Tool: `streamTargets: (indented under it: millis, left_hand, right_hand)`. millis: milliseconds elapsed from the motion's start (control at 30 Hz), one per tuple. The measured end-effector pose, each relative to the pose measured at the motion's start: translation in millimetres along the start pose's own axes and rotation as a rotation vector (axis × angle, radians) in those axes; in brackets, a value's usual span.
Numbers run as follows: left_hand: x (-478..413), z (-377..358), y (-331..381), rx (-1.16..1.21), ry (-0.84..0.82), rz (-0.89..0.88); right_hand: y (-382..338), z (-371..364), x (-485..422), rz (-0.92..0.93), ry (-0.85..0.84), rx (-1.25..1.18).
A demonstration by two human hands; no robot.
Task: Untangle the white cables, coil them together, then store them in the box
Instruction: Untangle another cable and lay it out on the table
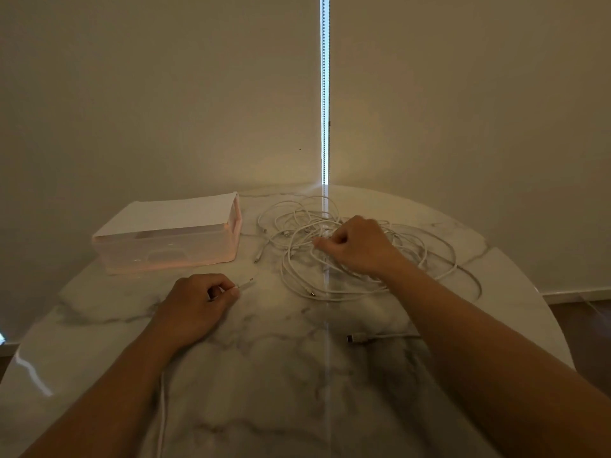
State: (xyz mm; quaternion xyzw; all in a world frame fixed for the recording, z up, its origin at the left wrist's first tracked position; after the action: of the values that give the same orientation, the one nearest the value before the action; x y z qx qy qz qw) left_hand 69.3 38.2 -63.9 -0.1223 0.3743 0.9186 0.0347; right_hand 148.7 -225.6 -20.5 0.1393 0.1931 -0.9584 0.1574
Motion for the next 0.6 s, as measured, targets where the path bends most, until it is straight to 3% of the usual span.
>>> streamTargets:
  millis: [167,367,600]
  left_hand:
    - [0.2,1.0,1.1,-0.003,0.008,-0.013]
    - [-0.7,1.0,-0.5,-0.003,0.01,-0.013]
    - [0.1,0.5,-1.3,0.005,0.011,-0.003]
  right_hand:
    - [-7.1,-20.4,-5.0,-0.038,-0.118,-0.055]
    - [19.2,-16.3,1.5,-0.323,-0.184,-0.581]
    - [30.1,-23.8,6.4,-0.518,-0.309,-0.931]
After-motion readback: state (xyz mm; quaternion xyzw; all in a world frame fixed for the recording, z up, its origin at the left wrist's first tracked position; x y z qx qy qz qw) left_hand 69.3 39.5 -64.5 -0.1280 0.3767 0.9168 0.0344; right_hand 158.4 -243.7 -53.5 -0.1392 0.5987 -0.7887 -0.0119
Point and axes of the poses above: each hand's wrist, its own x-axis away from the middle knuckle, its own z-axis out of the back of the hand, y = z × x, the point moved 7 cm from there along -x, towards the middle knuckle, and after that the axes turned 13 degrees about x, right-handed, at the moved point
